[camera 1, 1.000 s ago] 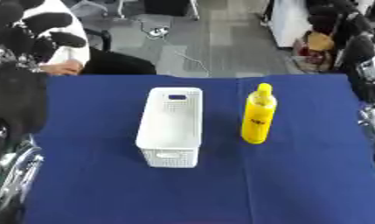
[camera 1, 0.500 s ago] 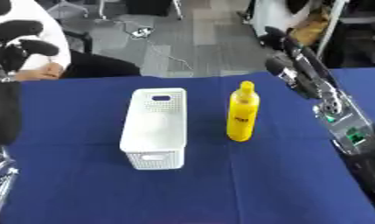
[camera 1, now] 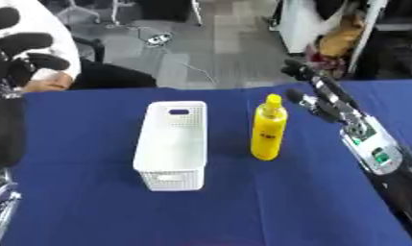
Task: Pick up objects on the table and place them in the box.
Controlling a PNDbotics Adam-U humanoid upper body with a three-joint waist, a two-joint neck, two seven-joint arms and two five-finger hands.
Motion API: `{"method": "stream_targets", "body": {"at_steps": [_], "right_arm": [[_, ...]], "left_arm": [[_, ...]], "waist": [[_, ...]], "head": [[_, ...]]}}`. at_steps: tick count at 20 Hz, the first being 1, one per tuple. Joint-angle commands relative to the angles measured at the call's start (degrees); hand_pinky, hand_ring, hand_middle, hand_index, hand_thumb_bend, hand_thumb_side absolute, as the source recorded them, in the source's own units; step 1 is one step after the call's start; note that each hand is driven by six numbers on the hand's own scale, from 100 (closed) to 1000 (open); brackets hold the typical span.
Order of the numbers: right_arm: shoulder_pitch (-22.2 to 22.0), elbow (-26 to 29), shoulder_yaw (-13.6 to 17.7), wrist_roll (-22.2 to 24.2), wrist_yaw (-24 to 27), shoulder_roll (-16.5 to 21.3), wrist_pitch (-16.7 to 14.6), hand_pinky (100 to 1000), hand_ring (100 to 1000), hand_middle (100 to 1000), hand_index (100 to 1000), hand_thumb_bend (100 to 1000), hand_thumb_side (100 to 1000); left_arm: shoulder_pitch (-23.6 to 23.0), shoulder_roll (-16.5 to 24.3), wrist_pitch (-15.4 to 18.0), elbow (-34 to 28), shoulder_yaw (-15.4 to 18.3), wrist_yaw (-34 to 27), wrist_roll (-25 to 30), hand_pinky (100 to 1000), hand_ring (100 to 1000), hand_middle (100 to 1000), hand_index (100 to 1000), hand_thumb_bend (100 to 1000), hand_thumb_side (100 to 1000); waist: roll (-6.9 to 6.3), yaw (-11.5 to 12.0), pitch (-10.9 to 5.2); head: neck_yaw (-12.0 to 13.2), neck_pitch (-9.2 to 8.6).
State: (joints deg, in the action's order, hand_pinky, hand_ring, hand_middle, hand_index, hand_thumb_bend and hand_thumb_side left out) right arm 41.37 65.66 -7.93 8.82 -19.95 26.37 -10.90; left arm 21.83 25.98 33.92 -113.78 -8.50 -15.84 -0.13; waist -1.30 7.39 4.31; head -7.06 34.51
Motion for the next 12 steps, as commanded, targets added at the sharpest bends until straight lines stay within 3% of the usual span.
{"method": "stream_targets", "body": {"at_steps": [1,12], "right_arm": [[2.15,-1.6,0.53,1.1,-1.87,0.16,0.01,958,919,868,1000,940,955],[2.56,-4.41,0.6,5.27,-5.28,-0.93,-2.55,974,944,885,1000,959,981]], "left_arm": [[0.92,0.32,0.04,-0.81,0.13,-0.15,0.23,676,747,849,862,260,919],[1.95,0.11,-0.08,-0.81,0.4,-1.04,0.1,681,749,849,861,260,915]], "waist": [[-0.01,0.31,-0.54],[0.3,1.21,-0.55]], "head": [[0.36,-0.81],[0.27,-0.85]]}}
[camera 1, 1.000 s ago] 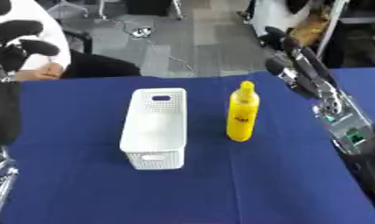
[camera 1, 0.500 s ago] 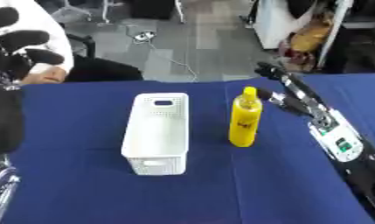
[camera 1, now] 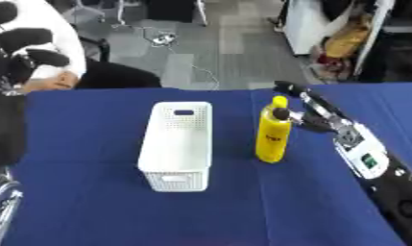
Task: Pick up objects on the table and place them in the box.
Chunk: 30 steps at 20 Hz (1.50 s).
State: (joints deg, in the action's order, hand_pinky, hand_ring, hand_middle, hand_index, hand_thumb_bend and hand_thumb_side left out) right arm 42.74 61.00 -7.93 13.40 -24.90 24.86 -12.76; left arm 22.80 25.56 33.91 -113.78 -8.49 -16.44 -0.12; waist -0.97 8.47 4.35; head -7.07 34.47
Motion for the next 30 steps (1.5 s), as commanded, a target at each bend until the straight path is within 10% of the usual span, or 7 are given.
{"method": "stream_targets", "body": {"at_steps": [1,30], "right_arm": [[1.2,-0.04,0.65,0.93,-0.35,0.55,-0.81,974,943,885,1000,959,982],[5.56,-11.2,3.82,4.72,2.82,-1.38,3.84,920,917,884,1000,917,821]], "left_arm": [[1.04,0.52,-0.08,-0.81,0.41,-0.51,0.1,681,749,849,861,260,915],[2.84,-0.5,-0.23,-0.81,0.24,-1.51,0.61,683,750,849,861,262,913]], "waist": [[-0.02,0.16,-0.57],[-0.11,1.41,0.53]], "head": [[0.36,-0.83],[-0.73,-3.0]]}}
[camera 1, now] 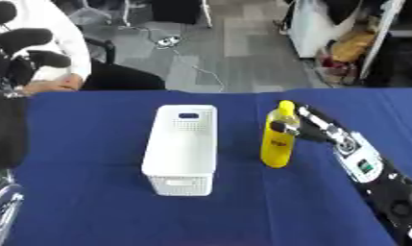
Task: Pick up objects on the table and place them in the box.
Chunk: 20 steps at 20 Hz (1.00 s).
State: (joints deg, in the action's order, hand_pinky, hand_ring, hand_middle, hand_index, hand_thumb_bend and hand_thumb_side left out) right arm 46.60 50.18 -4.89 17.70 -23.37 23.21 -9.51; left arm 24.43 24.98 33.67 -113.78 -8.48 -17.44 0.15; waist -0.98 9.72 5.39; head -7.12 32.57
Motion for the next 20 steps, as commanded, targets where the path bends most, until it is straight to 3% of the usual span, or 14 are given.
{"method": "stream_targets", "body": {"at_steps": [1,8,13,16,17,20], "right_arm": [[1.92,-0.94,0.93,0.77,2.16,0.12,0.85,907,910,883,1000,916,805],[3.15,-3.45,0.88,2.58,3.64,-0.13,1.95,828,880,882,1000,875,725],[3.35,-6.34,1.14,2.66,3.7,-0.77,5.01,571,690,656,970,806,601],[3.43,-7.61,1.97,0.42,4.6,-0.92,6.67,166,438,454,765,714,537],[3.39,-7.64,2.12,-1.59,4.58,-0.91,6.7,100,350,380,685,691,541],[3.04,-6.95,2.72,-9.84,4.51,-0.89,4.37,100,119,150,438,525,623]], "left_arm": [[1.37,-0.02,-0.04,-0.81,0.16,-0.63,0.42,684,750,849,861,262,913],[2.45,-0.69,-0.24,-0.81,-0.18,-1.53,1.13,685,750,849,860,262,913],[3.11,-0.99,-0.41,-0.81,-0.29,-2.18,1.43,686,751,849,861,263,912],[3.35,-1.11,-0.46,-0.81,-0.29,-2.48,1.62,686,751,849,860,263,912],[3.4,-1.14,-0.48,-0.81,-0.27,-2.54,1.65,686,751,849,861,263,912],[3.65,-1.34,-0.48,-0.81,-0.22,-2.64,1.73,687,751,849,861,263,912]], "waist": [[-0.12,0.29,-0.46],[-0.03,1.21,0.01],[0.11,1.63,0.15],[0.18,1.77,0.29],[0.2,1.82,0.33],[0.06,2.03,0.61]], "head": [[-0.82,-1.23],[-1.46,-2.05],[-1.36,-2.48],[-1.32,-2.71],[-1.23,-2.76],[0.49,-4.08]]}}
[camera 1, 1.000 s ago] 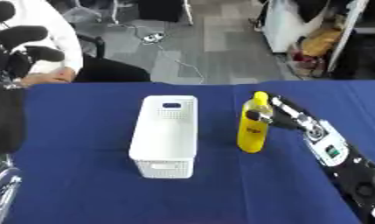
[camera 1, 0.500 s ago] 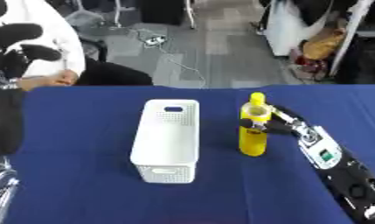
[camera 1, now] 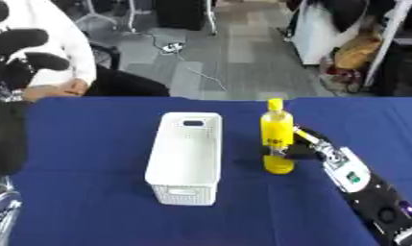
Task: Pick up objects on the table and place them in the box.
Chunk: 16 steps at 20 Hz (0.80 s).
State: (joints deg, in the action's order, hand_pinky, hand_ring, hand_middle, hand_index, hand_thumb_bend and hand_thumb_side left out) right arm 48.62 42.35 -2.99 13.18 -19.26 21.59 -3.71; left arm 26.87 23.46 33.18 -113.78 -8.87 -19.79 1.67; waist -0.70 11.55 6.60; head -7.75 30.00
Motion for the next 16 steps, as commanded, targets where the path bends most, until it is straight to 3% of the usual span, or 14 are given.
{"method": "stream_targets", "body": {"at_steps": [1,4,8,16], "right_arm": [[0.72,0.97,0.89,-8.05,0.79,0.67,-2.98,100,100,114,419,499,630],[-0.08,1.07,0.57,-12.85,3.42,0.52,-7.92,100,100,100,417,491,626],[-0.77,2.66,-0.41,-14.46,8.19,1.13,-13.63,100,100,100,413,408,611],[-0.86,7.3,-1.67,-14.3,17.47,2.55,-17.09,100,100,100,416,366,593]], "left_arm": [[1.28,0.12,0.01,-0.81,0.19,-0.32,0.21,687,751,849,861,263,912],[1.42,0.1,-0.02,-0.81,0.23,-0.46,0.19,688,751,849,860,263,911],[1.45,0.22,0.0,-0.81,0.17,-0.57,0.38,688,751,849,860,263,911],[1.05,0.47,0.08,-0.81,0.25,-0.49,0.4,687,751,849,860,262,911]], "waist": [[-0.25,0.27,-0.56],[-0.3,0.39,-0.61],[-0.29,0.28,-0.68],[-0.27,0.08,-0.91]], "head": [[1.49,-1.95],[1.4,-2.62],[1.22,-3.62],[0.92,-3.69]]}}
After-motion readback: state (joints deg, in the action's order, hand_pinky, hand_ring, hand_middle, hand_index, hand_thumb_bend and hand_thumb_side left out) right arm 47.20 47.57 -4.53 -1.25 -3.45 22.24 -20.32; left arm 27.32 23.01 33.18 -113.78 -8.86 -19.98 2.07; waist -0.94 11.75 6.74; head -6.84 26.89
